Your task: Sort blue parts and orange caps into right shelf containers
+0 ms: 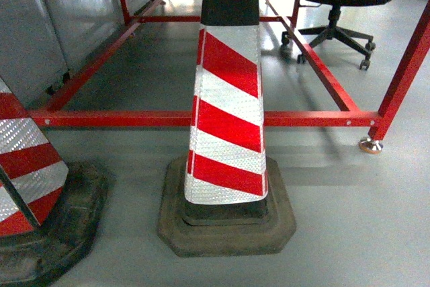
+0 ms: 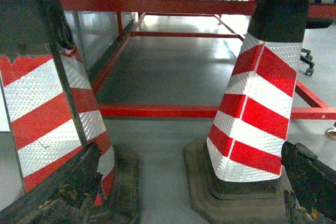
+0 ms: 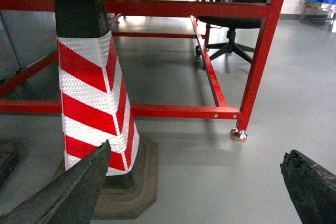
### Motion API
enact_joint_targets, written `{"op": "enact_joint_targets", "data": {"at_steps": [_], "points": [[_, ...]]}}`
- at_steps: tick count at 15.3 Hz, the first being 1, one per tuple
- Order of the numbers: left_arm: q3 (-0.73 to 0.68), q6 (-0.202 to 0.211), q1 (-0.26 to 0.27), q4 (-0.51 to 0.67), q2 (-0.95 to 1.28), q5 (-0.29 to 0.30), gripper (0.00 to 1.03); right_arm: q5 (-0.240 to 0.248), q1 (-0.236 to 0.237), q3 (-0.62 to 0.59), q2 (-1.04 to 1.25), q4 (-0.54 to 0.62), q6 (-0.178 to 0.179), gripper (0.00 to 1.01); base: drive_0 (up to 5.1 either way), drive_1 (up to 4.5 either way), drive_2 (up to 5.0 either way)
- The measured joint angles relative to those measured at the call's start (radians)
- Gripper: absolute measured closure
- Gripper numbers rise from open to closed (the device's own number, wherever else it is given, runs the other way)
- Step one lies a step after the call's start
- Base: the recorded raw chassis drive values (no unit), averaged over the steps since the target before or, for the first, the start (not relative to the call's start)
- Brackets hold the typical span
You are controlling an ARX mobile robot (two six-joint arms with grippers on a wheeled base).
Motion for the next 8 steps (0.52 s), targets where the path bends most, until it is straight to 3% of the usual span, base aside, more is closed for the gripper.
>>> {"op": "enact_joint_targets", "data": {"at_steps": [8], "points": [[0.0,0.0,0.0,0.0,0.0,0.0,0.05,0.0,0.0,0.0,0.0,0.0,0.0,0.03,0.0,0.0,0.0]]}}
